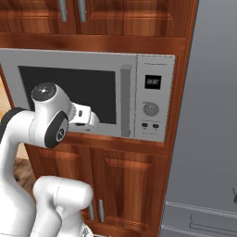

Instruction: Open the microwave door.

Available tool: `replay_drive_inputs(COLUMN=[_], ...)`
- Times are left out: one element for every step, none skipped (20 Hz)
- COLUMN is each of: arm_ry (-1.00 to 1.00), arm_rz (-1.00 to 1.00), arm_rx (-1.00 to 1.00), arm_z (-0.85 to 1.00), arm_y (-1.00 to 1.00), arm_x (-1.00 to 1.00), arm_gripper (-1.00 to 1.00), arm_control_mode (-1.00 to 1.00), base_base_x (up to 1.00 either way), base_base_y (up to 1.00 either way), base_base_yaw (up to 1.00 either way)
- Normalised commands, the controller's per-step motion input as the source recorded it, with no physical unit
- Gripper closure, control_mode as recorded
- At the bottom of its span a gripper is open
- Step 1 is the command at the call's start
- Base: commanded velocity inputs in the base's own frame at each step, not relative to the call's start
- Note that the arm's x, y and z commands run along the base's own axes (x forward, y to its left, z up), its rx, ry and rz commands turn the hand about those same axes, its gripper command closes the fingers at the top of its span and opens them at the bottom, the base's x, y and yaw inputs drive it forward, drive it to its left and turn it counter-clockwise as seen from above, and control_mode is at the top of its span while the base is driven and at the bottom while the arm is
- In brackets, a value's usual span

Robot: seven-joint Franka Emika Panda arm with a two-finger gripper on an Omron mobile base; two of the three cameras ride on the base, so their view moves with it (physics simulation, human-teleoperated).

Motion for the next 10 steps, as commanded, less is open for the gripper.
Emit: replay_drive_inputs(arm_ry=[0.0, 0.0, 0.0, 0.0, 0.0, 0.0, 0.0, 0.0, 0.0, 0.0], arm_rz=[-0.04, 0.0, 0.0, 0.0, 0.0, 0.0, 0.0, 0.0, 0.0, 0.0], arm_rx=[0.0, 0.0, 0.0, 0.0, 0.0, 0.0, 0.0, 0.0, 0.0, 0.0], arm_z=[0.0, 0.0, 0.0, 0.0, 0.0, 0.0, 0.0, 0.0, 0.0, -0.09], arm_y=[0.0, 0.0, 0.0, 0.0, 0.0, 0.0, 0.0, 0.0, 0.0, -0.17], arm_x=[0.12, 0.0, 0.0, 0.0, 0.0, 0.0, 0.0, 0.0, 0.0, -0.41], arm_gripper=[-1.0, -1.0, -1.0, -1.0, -1.0, -1.0, -1.0, -1.0, -1.0, -1.0], arm_control_mode=[-1.0, -1.0, -1.0, -1.0, -1.0, -1.0, -1.0, -1.0, -1.0, -1.0], base_base_x=[0.0, 0.0, 0.0, 0.0, 0.0, 0.0, 0.0, 0.0, 0.0, 0.0], base_base_y=[0.0, 0.0, 0.0, 0.0, 0.0, 0.0, 0.0, 0.0, 0.0, 0.0], base_base_yaw=[0.0, 0.0, 0.0, 0.0, 0.0, 0.0, 0.0, 0.0, 0.0, 0.0])
